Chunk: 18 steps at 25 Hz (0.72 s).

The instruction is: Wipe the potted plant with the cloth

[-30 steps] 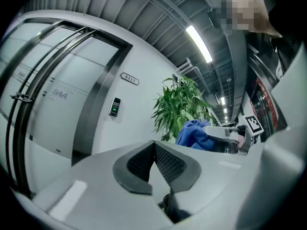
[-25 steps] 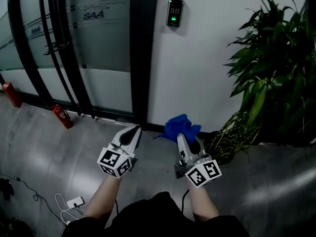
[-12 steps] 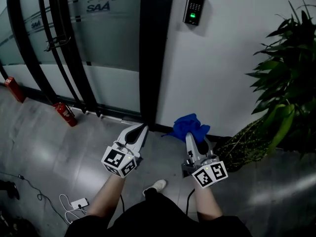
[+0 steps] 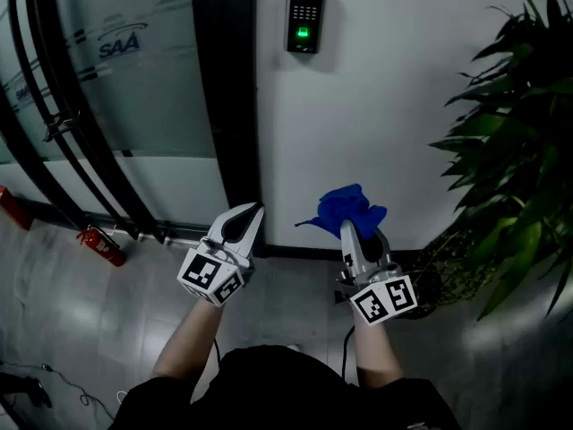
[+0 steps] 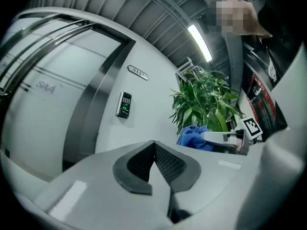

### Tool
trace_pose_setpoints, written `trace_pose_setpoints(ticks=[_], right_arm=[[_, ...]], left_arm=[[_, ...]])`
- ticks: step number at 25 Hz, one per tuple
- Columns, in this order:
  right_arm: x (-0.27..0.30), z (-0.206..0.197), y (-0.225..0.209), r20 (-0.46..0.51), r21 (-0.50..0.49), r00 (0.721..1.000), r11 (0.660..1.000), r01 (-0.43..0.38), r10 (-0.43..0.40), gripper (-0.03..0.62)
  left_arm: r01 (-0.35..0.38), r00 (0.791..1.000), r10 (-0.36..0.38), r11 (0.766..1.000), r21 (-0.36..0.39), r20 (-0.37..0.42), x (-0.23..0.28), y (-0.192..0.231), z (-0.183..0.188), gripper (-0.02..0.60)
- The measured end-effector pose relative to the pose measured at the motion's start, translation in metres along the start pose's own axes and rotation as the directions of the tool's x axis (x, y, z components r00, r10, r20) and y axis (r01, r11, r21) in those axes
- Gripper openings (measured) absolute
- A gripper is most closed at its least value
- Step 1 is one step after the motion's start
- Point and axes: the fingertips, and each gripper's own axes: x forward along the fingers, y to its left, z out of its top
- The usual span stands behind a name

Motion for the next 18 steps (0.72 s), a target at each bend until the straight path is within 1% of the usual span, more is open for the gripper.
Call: trace_pose_setpoints(ticks=[2, 4, 5, 6, 8, 11, 13, 14, 15, 18], right_arm=[[-0.007, 0.013, -0.021, 0.024, -0.04, 0.998, 0.998, 0.057, -0.056, 0.086], [-0.022, 0.029, -0.046, 0.045, -0.084, 0.992, 0.989, 0.124, -0.121, 0.086], [-0.032, 0.037, -0.058, 0.057, -0.105, 0.985, 0.981, 0.165, -0.16, 0.086], [-0.043, 0.044, -0.069, 0.071, -0.126, 0.977, 0.969, 0.21, -0.203, 0.086], [-0.062, 0.059, -0.088, 0.102, -0.168, 0.953, 0.939, 0.3, -0.286, 0.086], [-0.077, 0.077, -0.101, 0.142, -0.221, 0.92, 0.894, 0.389, -0.365, 0.086], [-0.079, 0.086, -0.101, 0.161, -0.253, 0.903, 0.867, 0.429, -0.399, 0.086], [-0.078, 0.091, -0.1, 0.171, -0.271, 0.896, 0.855, 0.443, -0.41, 0.086], [-0.076, 0.097, -0.098, 0.181, -0.291, 0.89, 0.842, 0.455, -0.419, 0.086], [-0.071, 0.122, -0.092, 0.234, -0.353, 0.864, 0.789, 0.502, -0.445, 0.086]], left_arm=[[0.07, 0.997, -0.07, 0.997, -0.021, -0.014, 0.04, -0.007, -0.016, 0.006], [0.157, 0.987, -0.159, 0.986, -0.054, -0.029, 0.085, -0.027, -0.033, 0.006], [0.21, 0.976, -0.213, 0.975, -0.072, -0.036, 0.108, -0.042, -0.042, 0.006], [0.27, 0.961, -0.274, 0.959, -0.088, -0.043, 0.129, -0.06, -0.051, 0.006], [0.393, 0.916, -0.399, 0.913, -0.11, -0.046, 0.166, -0.099, -0.068, 0.006], [0.544, 0.832, -0.553, 0.826, -0.146, -0.03, 0.207, -0.149, -0.083, 0.006], [0.628, 0.767, -0.641, 0.758, -0.177, -0.022, 0.228, -0.177, -0.091, 0.006], [0.67, 0.729, -0.685, 0.719, -0.187, -0.022, 0.238, -0.192, -0.095, 0.006], [0.712, 0.684, -0.729, 0.675, -0.195, -0.025, 0.249, -0.208, -0.099, 0.006], [0.825, 0.539, -0.842, 0.534, -0.184, -0.029, 0.276, -0.258, -0.105, 0.006]])
